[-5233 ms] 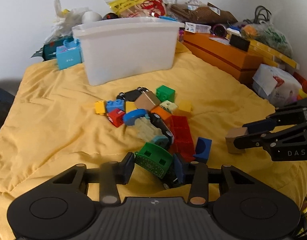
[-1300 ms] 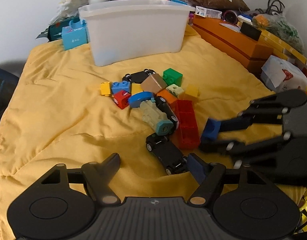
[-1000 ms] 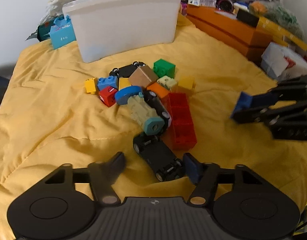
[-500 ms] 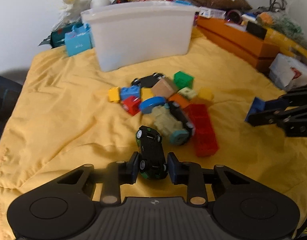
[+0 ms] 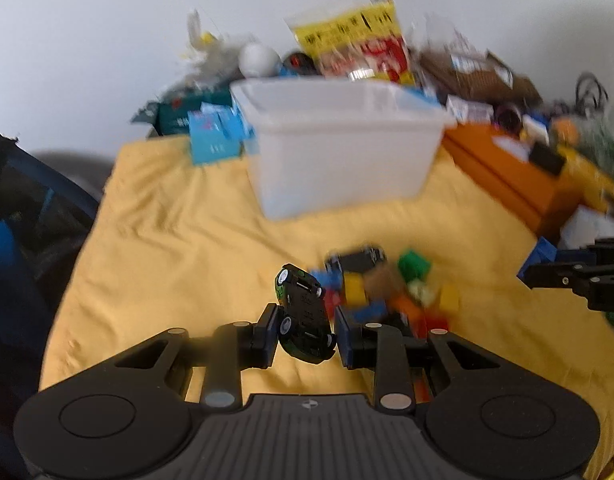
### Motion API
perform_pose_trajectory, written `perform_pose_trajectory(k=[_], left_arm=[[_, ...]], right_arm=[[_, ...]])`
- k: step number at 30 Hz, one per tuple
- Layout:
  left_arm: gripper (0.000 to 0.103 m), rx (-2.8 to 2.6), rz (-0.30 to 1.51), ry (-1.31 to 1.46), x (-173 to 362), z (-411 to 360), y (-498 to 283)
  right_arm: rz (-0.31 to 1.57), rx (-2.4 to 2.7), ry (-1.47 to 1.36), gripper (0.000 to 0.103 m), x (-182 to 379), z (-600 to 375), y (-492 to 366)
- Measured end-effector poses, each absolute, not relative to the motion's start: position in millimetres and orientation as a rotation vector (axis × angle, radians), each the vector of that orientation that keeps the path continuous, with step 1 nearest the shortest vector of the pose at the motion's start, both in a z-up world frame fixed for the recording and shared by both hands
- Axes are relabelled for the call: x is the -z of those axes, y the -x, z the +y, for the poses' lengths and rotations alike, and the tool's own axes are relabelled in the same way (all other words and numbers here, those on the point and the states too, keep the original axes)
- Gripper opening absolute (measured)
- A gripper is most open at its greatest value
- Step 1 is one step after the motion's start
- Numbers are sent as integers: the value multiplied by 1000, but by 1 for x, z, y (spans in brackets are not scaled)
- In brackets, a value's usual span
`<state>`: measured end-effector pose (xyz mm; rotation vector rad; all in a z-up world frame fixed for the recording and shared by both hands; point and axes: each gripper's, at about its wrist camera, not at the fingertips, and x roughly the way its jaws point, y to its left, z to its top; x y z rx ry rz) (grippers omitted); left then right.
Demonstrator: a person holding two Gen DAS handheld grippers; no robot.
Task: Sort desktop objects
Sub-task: 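Carry the blue brick and black car over the white bin and open both tools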
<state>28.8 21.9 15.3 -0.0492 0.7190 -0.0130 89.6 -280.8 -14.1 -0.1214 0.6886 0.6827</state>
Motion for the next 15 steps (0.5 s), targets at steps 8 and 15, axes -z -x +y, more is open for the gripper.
perform_pose_trajectory(k=[8,15], left_arm=[[33,0,640,67,-66,35,-59],[33,32,650,69,-109,39,-103]], right_arm=[[599,-684,62,35,-35,-275,-118],[563,-693,40,35,-83,-268,-162]])
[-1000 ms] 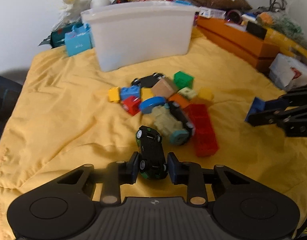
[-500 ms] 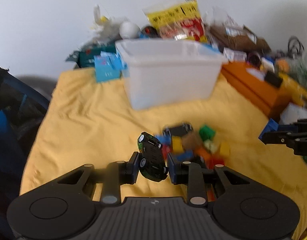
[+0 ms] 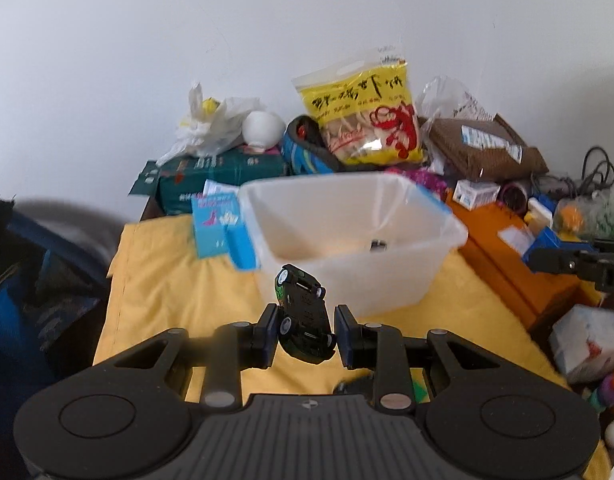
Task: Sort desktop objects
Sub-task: 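Carry the blue brick and black car over the white bin and open both tools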
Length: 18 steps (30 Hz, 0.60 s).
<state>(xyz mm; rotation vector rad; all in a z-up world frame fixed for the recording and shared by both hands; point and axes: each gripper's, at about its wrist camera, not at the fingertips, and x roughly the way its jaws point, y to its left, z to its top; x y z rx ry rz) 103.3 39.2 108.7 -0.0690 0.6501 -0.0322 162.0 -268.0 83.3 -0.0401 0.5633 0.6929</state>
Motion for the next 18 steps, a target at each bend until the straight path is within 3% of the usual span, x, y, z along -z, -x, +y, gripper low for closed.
perform_pose_trajectory(k=[18], left_arm=[[33,97,640,81,-176,40,-208]], right_arm=[[614,-712,78,35,-136,-231,-251]])
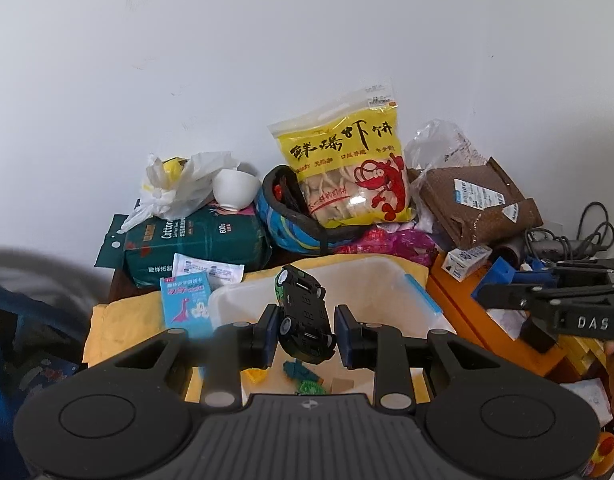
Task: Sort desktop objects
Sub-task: 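Carry the blue brick and black car over the white bin and open both tools, then grasp the translucent toy train with the left tool while the right tool grasps a yellow duplo brick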
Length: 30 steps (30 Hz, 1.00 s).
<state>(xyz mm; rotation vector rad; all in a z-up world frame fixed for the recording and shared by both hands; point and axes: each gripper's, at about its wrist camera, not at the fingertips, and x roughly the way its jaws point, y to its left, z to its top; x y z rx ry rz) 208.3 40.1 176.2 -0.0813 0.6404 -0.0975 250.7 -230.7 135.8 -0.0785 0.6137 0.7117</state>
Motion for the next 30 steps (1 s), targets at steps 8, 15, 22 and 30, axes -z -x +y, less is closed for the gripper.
perform_pose_trajectory(k=[8,15,22,30], left_arm=[[33,99,714,68,-166,38,-247],[72,-19,720,41,-149,35,-265],[72,3,717,26,-128,48,-238],[72,32,712,20,-86,46,-150]], right_arm=[[702,-678,97,35,-124,-207,-285],[733,-629,110,66,-109,-191,-307],[738,-645,86,64,-93,-198,-296],[724,-726,137,64,-48,-223,-207]])
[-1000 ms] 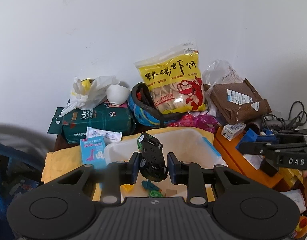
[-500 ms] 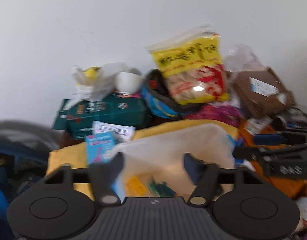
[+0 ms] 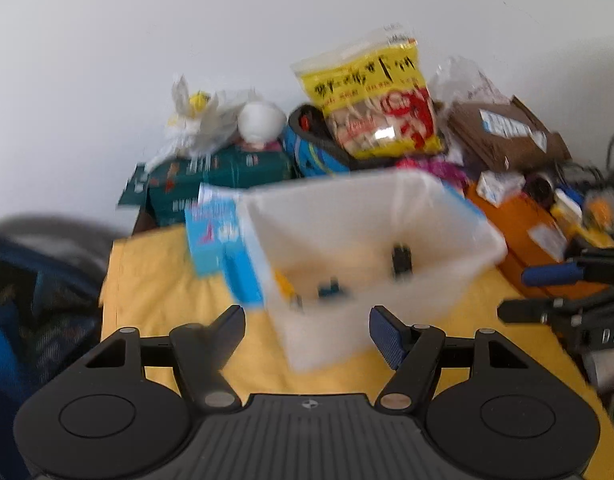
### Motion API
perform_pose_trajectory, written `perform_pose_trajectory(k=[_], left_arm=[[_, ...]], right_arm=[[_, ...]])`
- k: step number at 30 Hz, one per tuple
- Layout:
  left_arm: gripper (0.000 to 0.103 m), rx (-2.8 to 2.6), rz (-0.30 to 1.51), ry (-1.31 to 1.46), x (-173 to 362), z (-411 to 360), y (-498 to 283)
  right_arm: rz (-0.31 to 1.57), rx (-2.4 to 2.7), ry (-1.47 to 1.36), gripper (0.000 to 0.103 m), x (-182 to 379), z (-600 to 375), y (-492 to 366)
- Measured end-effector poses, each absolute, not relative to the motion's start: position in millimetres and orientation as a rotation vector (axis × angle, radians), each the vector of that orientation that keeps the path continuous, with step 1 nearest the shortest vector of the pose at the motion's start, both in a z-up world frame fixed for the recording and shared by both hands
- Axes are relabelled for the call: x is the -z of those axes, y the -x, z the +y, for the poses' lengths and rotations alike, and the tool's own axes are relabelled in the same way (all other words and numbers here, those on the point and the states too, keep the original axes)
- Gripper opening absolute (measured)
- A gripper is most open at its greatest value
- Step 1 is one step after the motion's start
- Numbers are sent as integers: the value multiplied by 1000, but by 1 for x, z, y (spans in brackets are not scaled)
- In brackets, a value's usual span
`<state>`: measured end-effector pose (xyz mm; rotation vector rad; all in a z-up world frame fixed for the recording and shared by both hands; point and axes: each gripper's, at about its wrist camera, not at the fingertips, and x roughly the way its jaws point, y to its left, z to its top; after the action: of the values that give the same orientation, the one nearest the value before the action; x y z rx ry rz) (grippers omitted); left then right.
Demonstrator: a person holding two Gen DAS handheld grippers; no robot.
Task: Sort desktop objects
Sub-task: 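Grasp the translucent toy train with the left tool while the right tool grasps a yellow duplo brick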
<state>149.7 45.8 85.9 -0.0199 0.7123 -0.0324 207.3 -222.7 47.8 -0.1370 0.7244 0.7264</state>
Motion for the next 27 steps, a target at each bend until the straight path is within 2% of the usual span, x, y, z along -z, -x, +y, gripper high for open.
perform_pose_trajectory(k=[5,10,14,27], left_arm=[[72,39,758,38,-41,32,-91],[72,46,873,65,11,13,-59],[70,54,897,19,34,-5,-51],[66,64,919,5,55,-24,-61]], right_arm=[[777,-776,241,64,7,-236,-148],[852,-761,245,61,46,-240,-128],[865,-758,233,51,54,-235,-130],[848,-785,315,46,71,-215,-128]])
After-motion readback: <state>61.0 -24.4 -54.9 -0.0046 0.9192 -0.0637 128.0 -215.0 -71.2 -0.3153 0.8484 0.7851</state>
